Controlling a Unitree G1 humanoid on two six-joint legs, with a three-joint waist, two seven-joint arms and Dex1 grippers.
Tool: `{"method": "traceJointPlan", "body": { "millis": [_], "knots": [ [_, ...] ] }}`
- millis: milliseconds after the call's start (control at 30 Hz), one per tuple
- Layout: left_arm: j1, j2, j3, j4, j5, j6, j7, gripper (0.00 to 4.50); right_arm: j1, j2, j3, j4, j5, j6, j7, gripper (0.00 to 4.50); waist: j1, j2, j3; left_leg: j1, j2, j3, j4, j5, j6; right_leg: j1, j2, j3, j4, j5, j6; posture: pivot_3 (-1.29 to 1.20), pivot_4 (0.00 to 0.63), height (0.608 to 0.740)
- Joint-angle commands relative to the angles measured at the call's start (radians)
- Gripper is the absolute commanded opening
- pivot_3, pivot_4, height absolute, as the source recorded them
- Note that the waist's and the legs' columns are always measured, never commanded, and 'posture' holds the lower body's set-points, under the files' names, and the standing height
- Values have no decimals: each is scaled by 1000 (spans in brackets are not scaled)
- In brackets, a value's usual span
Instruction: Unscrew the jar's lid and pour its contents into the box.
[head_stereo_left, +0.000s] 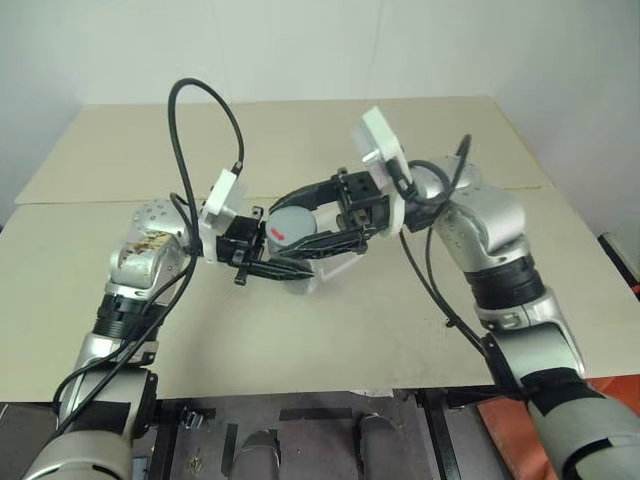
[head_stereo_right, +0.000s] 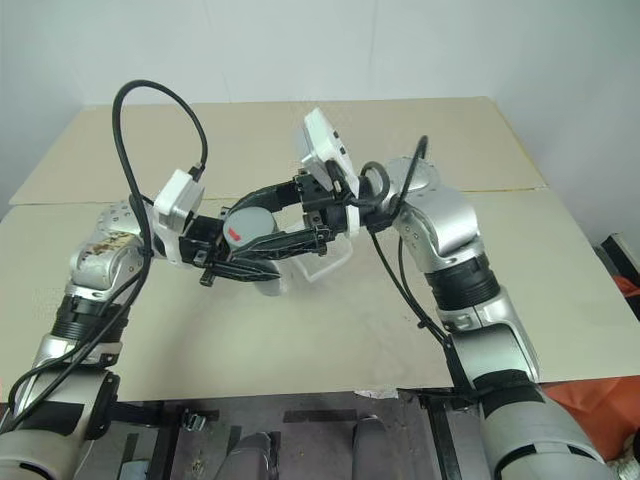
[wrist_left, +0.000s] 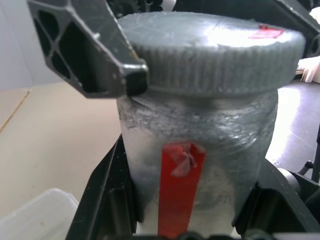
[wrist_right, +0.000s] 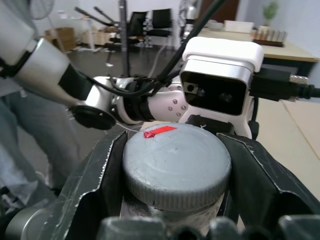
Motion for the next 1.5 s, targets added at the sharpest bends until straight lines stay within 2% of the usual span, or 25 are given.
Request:
{"method": "traceJointPlan", "body": {
  "millis": [33, 67, 200, 367, 500, 667, 833, 1200, 1500],
  "knots": [
    [-11, 6, 36, -39, -33, -9, -14, 1943, -34, 13, -20, 50, -34, -52, 26, 4158, -2, 0, 0, 0, 0, 0, 0, 0, 0, 0, 0, 0, 0, 0, 0, 0, 150, 740],
    [-12, 4, 37, -36, -27, -14, -9, 1943, -33, 14, -28, 51, -37, -54, 20, 4470, -2, 0, 0, 0, 0, 0, 0, 0, -1, 0, 0, 0, 0, 0, 0, 0, 150, 740],
    [-12, -5, 46, -12, 11, -28, 50, 1943, 16, -9, -91, -31, -44, -36, -87, 4492, -2, 0, 0, 0, 0, 0, 0, 1, -1, 0, 0, 0, 0, 0, 0, 0, 150, 740],
    [17, 4, 62, -11, 48, -11, 162, 1943, 176, -110, -178, -294, -32, 61, -238, 4492, 4, 0, 0, -1, 0, -1, 0, 1, -1, 0, 0, -1, 1, 0, 0, 0, 150, 740],
    [12, -2, 45, 34, 125, -38, 254, 1943, 244, -122, -231, -439, -18, 123, -386, 4492, -1, 0, 0, -1, 0, -1, 0, 1, -1, -1, 0, -1, 0, 0, 0, 0, 150, 740],
    [-3, -30, 49, 54, 120, -47, 255, 1943, 276, -103, -211, -574, -38, 214, -562, 4492, -3, 1, 0, 0, 0, -1, -1, 1, -1, 0, 0, 0, 0, 0, 0, 0, 150, 740],
    [-27, -70, 46, 69, 117, -52, 263, 1943, 205, -44, -142, -557, -72, 306, -684, 4492, -1, 1, 0, 0, 0, -1, -1, 1, -1, 0, 0, 0, 0, 0, 0, 0, 150, 740],
    [-21, -78, 59, 34, 91, -17, 248, 1943, 160, 15, -83, -472, -116, 312, -718, 4492, -3, 1, 0, 0, 0, -1, -1, 1, -1, -1, 0, -1, 0, 0, 0, 0, 150, 740],
    [3, -50, 70, -9, 61, 16, 236, 1943, 155, 31, -117, -430, -108, 300, -713, 4492, -3, 1, 0, 0, 0, -1, -1, 1, -1, -1, 0, -1, 0, 0, 0, 0, 150, 740]
  ]
}}
